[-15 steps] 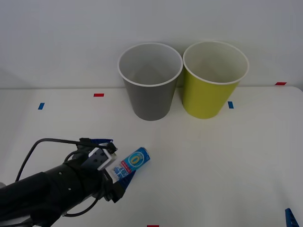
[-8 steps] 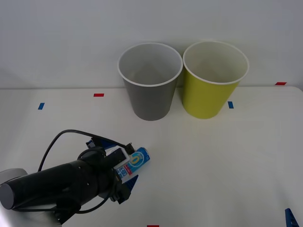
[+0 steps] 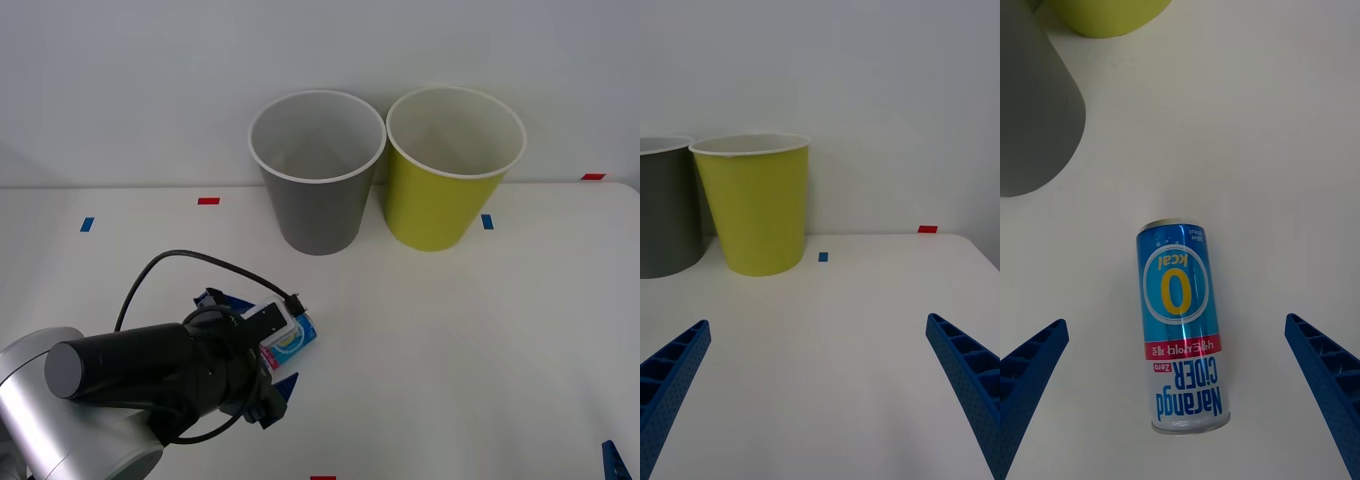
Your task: Put cans in the gray bin and PET bottles in the light green bin.
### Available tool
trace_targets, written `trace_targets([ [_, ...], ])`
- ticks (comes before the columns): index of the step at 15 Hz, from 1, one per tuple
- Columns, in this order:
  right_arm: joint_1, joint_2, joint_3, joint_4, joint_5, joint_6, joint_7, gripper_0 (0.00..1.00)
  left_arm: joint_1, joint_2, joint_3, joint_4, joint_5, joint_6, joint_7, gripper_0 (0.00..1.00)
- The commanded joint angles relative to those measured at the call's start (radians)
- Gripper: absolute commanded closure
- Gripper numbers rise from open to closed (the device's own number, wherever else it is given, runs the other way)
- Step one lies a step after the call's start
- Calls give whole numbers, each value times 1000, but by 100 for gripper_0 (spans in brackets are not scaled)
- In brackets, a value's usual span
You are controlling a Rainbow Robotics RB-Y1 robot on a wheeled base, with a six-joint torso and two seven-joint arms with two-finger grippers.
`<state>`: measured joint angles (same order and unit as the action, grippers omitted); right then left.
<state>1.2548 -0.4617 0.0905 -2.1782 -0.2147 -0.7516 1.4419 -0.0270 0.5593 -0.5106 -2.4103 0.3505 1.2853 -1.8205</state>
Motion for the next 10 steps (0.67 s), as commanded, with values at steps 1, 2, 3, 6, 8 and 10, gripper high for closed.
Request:
trace_targets([
  [1,0,0,0,0,0,0,0,0,-19,-47,0,31,1,45,-3,0],
  [2,0,0,0,0,0,0,0,0,-30,-55,0,57,1,43,-2,0],
  [3,0,0,0,0,0,0,0,0,-45,-65,0,89,1,43,0,0],
  [6,0,0,0,0,0,0,0,0,-90,-95,0,171,-1,45,15,0],
  [8,0,0,0,0,0,0,0,0,-103,-125,0,209,-1,46,21,0],
  [10,0,0,0,0,0,0,0,0,-109,-145,0,244,-10,46,27,0],
])
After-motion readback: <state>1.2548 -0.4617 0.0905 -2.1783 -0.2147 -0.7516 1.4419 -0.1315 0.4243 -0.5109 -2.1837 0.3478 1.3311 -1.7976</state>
